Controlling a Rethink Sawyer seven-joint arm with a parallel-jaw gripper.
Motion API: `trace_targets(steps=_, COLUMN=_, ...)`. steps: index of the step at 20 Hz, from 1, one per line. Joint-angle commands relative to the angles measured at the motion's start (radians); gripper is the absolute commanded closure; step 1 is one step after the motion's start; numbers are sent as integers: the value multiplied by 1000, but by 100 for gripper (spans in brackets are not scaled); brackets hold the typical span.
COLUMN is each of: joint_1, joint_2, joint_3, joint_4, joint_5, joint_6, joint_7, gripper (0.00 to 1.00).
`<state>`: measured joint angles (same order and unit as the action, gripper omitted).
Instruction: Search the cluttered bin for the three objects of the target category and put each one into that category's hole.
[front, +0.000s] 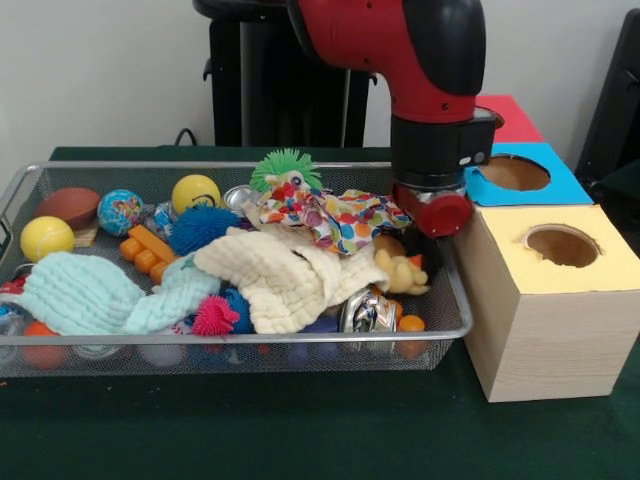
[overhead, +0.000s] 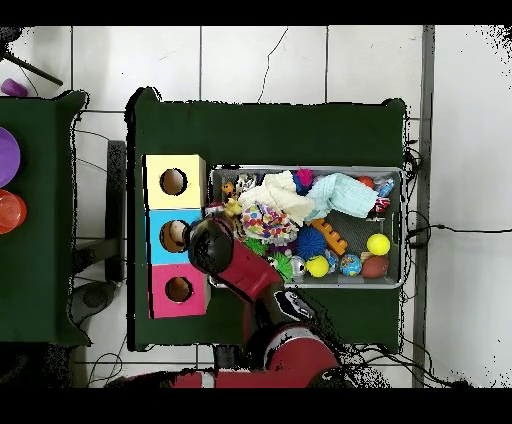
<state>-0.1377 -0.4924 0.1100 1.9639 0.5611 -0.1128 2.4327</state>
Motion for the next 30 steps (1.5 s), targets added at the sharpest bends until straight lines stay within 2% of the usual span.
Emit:
trace_targets(steps=1, joint_1=136, joint_2=-193, joint_3=-198, joint_4=4, joint_5=50, joint_6=331, joint_7=156, gripper=100)
trace_targets(steps=3, joint_1=199, joint_2=-225, joint_3=-295, joint_4=-43, joint_5=16, joint_6=457, joint_7=191, gripper=100)
trace_targets(steps=5, joint_1=233, joint_2=-246, joint_3=-356, joint_4=-84, joint_5=-23, joint_6=555, joint_7=219, gripper=100)
trace_targets(steps=9, joint_1=270, joint_2=-270, joint_3=-421, joint_4=-143, joint_5=-62, joint_6=684, joint_7=244, gripper=100)
trace_targets(steps=15, joint_1=312, joint_2=-291, joint_3=-482, joint_4=-187, joint_5=-79, joint_6=790, joint_7=263, gripper=100)
trace_targets(steps=23, joint_1=339, joint_2=-294, joint_3=-503, joint_4=-184, joint_5=-65, joint_6=795, joint_7=259, gripper=100)
trace_targets(steps=30, joint_1=310, joint_2=-273, joint_3=-404, joint_4=-91, joint_5=10, joint_6=655, joint_7=217, gripper=100)
